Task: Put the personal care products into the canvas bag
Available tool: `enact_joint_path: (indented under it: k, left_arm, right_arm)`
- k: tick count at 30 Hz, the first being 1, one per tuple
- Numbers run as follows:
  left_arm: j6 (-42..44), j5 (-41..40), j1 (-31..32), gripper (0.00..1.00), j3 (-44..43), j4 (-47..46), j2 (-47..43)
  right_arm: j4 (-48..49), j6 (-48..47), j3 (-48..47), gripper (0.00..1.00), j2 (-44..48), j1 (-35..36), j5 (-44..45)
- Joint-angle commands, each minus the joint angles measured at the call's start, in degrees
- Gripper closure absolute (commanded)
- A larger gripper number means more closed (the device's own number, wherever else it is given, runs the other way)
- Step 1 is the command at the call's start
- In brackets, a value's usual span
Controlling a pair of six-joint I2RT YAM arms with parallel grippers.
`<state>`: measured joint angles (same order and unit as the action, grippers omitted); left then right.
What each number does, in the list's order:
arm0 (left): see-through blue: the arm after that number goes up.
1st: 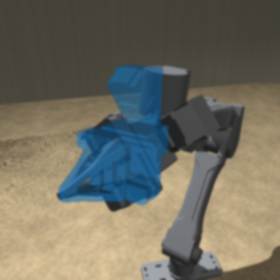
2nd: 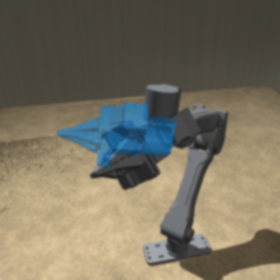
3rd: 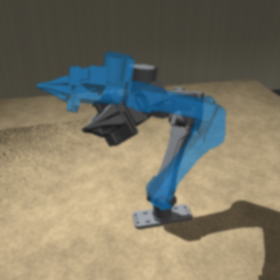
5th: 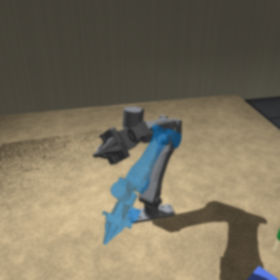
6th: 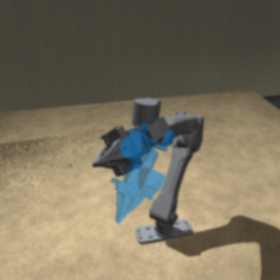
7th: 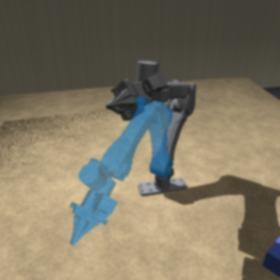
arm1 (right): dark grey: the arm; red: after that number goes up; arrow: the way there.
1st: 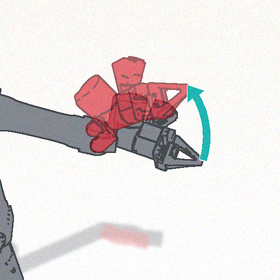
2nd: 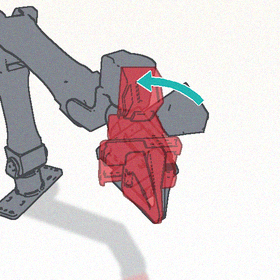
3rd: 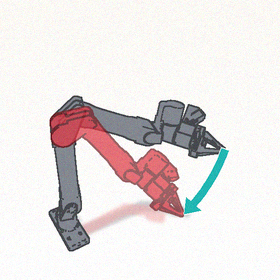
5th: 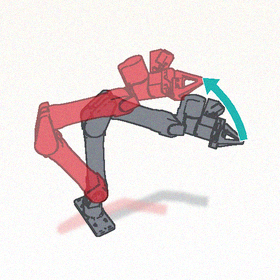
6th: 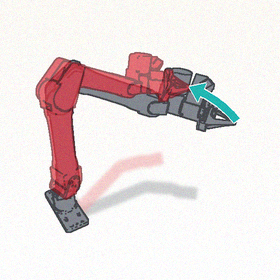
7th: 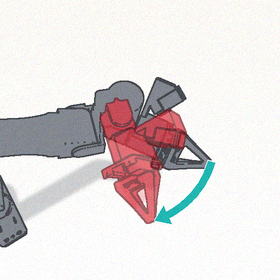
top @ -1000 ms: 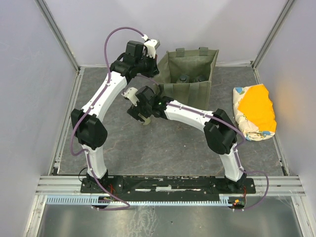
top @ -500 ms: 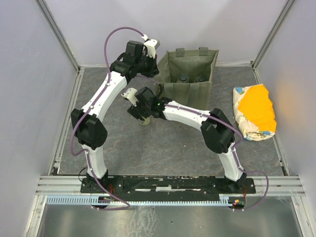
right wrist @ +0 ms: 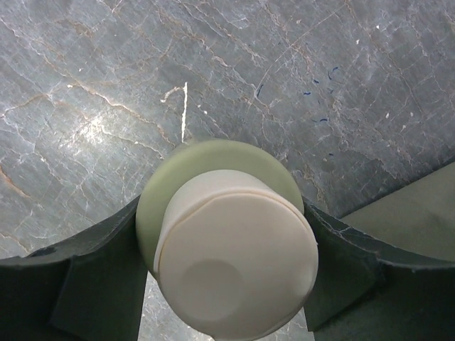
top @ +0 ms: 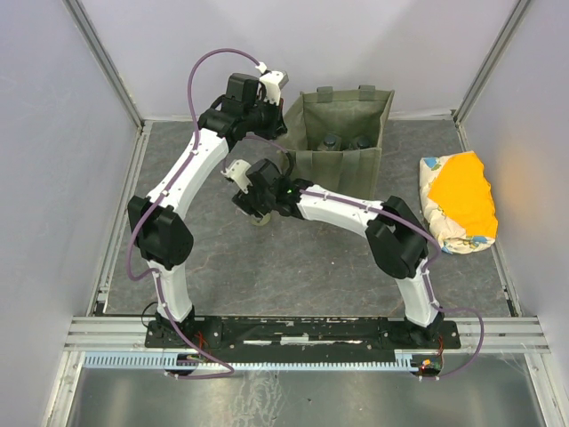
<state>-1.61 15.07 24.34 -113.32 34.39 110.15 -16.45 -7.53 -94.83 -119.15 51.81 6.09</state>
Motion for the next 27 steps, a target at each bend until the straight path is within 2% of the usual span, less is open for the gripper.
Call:
enact_joint_path:
  k: [1,5,10,20,27]
  left_arm:
    - [2.4,-0.4,-1.0,0.97,-3.3,-3.4,-1.7]
    - [2.4,-0.4,-1.0,0.97,-3.4,-3.4,-1.7]
    - [2.3,-0.2,-1.1,0.97,-3.2,-3.4,-1.7]
    - [2.6,-0.5,-1.2,0.97,-3.2,-3.4,-1.5]
    - [2.7,-0.1,-1.3,0.97,-3.4,-3.4,-1.4]
  right_arm:
    - [-1.1,1.0,2.9,0.88,4.8,0.4,1.2]
    - [-2.7,1.6,4.3,1.00,8.9,1.3,1.9]
    - [-6.8,3.0,6.6,1.00,15.5,3.0,2.1]
    - [-21.2,9.0,12.0,1.00,30.9,4.5,3.3]
    - [-30.2,12.8,8.0,1.00,40.5,3.0,7.7]
